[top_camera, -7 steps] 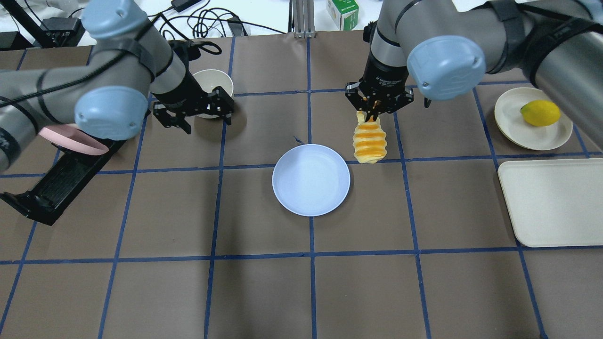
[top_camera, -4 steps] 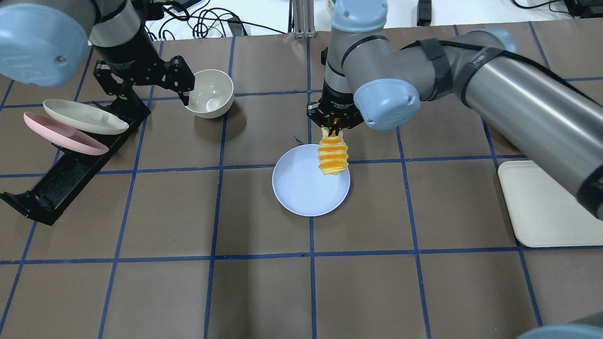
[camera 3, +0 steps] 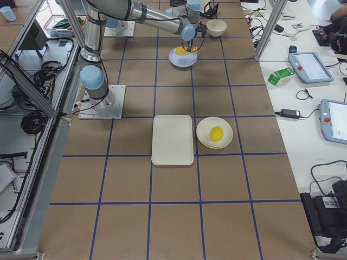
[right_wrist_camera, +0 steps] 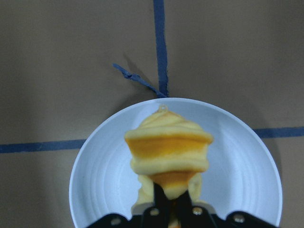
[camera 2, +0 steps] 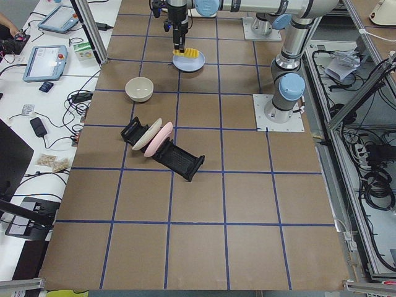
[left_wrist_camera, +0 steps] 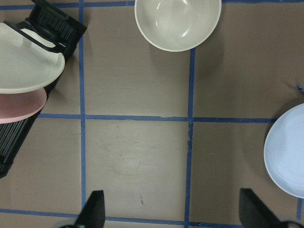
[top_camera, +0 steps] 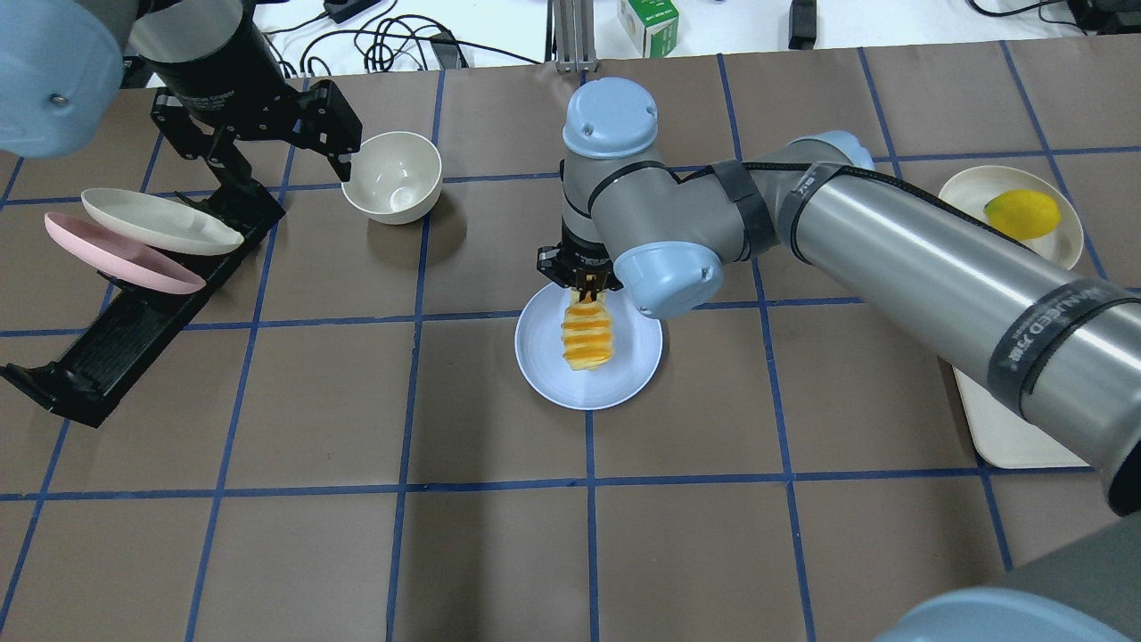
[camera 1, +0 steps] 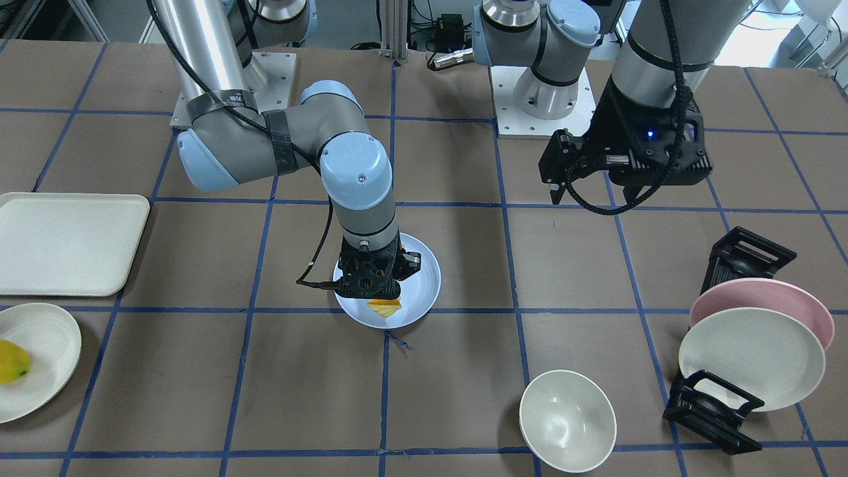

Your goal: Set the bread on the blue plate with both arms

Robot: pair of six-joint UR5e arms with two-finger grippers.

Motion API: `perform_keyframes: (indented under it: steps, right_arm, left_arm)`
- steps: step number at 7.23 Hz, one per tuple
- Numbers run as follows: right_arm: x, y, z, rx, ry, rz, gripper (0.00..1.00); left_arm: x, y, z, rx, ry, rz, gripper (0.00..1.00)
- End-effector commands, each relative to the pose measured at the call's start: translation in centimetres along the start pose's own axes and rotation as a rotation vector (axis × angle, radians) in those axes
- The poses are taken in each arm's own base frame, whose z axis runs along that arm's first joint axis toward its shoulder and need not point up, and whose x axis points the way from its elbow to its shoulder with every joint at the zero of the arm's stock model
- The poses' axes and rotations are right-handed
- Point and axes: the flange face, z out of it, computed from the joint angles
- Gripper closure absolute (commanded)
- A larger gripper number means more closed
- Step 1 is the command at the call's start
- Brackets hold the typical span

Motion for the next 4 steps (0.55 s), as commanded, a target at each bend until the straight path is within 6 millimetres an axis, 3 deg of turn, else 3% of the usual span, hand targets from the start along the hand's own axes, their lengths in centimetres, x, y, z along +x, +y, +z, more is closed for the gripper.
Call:
perform_keyframes:
  steps: [1,3,4]
  right_arm:
    - [0.85,1.5,2.55,-0.001,-0.001,0.001,1.0]
    - [0.89,1.59,2.66,-0.003,-0.001,0.001,0.61]
    - [0.82,1.46,2.51,0.007,-0.006,0.0,0.2]
  left_arm:
    - [0.88,0.81,0.52,0.007,0.012,0.022,0.0]
    - [1.22,0.55,0.86,0.016,0.022,0.025,0.0]
    - [0.33,0.71,0.6,0.018,0.004,0.013,0.0]
